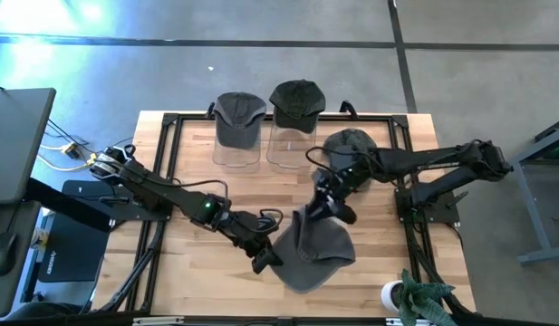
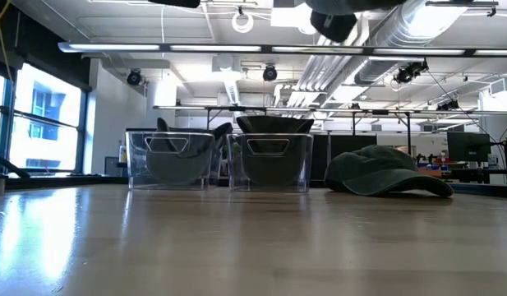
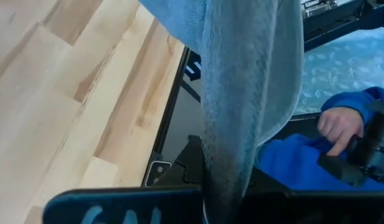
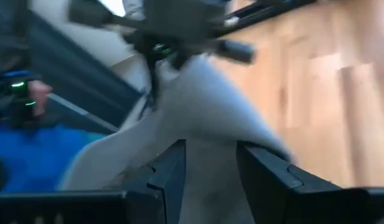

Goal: Pick & Place hat
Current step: Put the gray cap into the left transparent bin

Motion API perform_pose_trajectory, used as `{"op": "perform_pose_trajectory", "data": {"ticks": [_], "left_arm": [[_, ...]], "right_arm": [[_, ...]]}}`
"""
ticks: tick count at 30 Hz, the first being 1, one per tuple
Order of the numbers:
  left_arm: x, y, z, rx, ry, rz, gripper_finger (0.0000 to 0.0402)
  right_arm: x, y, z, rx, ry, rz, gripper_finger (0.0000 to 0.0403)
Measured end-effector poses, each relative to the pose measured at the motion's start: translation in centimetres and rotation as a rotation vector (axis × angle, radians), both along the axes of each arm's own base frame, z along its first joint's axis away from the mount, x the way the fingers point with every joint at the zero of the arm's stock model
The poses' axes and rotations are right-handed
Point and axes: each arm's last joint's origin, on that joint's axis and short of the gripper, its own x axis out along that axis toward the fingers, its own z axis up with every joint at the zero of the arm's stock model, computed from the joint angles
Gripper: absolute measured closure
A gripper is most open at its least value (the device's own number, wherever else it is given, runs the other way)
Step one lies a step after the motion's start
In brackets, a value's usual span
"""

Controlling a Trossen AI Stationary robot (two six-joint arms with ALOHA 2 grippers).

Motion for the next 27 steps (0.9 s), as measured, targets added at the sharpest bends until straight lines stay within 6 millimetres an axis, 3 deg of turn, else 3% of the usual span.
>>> {"op": "perform_pose_trajectory", "data": {"ticks": [8,13,16,19,24,27], "left_arm": [[0.0,0.1,0.0,0.014,-0.001,0.033,0.0401],[0.1,0.0,0.2,0.038,-0.052,-0.017,0.0401],[0.2,0.1,0.1,0.056,-0.058,-0.010,0.0401],[0.2,0.1,0.1,0.070,-0.064,-0.010,0.0401],[0.2,0.1,0.1,0.073,-0.065,-0.007,0.0401],[0.2,0.1,0.1,0.076,-0.058,0.022,0.0401]], "right_arm": [[-1.9,0.4,0.0,0.087,0.131,0.092,0.0265],[-1.8,0.2,-4.3,0.060,0.280,-0.035,0.0265],[-1.9,0.0,-5.5,0.038,0.296,-0.135,0.0265],[-2.3,0.0,-4.9,0.056,0.261,-0.117,0.0265],[-3.5,0.1,-1.7,0.072,0.128,-0.061,0.0265],[-4.4,0.1,-0.9,0.104,0.124,-0.069,0.0265]]}}
